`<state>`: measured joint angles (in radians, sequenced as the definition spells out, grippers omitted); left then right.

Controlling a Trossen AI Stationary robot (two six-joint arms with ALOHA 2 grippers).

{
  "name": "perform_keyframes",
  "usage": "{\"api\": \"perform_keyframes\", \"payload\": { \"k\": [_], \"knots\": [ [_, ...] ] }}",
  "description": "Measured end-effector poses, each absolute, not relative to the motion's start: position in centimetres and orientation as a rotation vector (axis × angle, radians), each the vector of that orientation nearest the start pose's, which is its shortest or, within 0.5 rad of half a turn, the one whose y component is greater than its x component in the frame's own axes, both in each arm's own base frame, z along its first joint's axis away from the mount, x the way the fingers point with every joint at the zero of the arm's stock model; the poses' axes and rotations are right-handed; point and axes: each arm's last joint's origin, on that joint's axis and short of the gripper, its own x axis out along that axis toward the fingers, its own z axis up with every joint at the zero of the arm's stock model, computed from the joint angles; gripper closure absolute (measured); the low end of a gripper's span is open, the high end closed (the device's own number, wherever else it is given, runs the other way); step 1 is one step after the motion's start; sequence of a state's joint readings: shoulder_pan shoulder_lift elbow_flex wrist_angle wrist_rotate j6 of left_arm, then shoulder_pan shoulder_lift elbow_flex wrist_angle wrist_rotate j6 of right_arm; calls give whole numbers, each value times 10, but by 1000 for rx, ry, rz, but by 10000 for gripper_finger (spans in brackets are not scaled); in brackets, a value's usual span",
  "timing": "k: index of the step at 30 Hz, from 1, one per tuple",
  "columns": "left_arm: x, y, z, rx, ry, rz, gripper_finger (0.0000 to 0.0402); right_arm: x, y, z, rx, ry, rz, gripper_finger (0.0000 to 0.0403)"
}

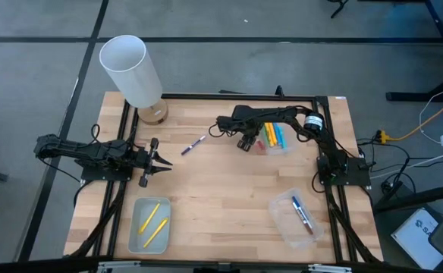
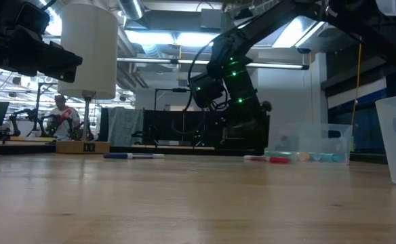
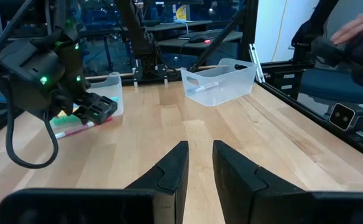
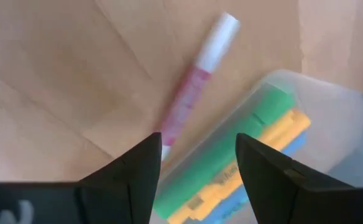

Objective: Pick & Place Markers
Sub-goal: Put the pink marker pen into the bottom transparent bin

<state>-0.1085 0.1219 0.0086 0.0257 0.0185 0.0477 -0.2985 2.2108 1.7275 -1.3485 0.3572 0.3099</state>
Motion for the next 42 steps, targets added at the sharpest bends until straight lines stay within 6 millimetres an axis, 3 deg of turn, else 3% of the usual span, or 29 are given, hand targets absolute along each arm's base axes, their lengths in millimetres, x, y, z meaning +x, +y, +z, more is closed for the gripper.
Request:
{"api": "perform_keyframes", "payload": {
  "k": [9,18,32,36,42],
  "knots": [
    [104,-12,159,51,85,-129,334,382,-124,162,122,1740,-683,199],
    [104,-12,159,52,84,-129,335,372,-138,163,280,1742,-860,199],
    [104,-12,159,52,84,-129,334,367,-150,163,367,1738,-890,199],
    [104,-12,159,51,84,-129,336,367,-151,163,262,1749,-883,199],
    [104,-12,159,52,84,-129,332,378,-140,162,46,1746,-718,199]
  ]
}}
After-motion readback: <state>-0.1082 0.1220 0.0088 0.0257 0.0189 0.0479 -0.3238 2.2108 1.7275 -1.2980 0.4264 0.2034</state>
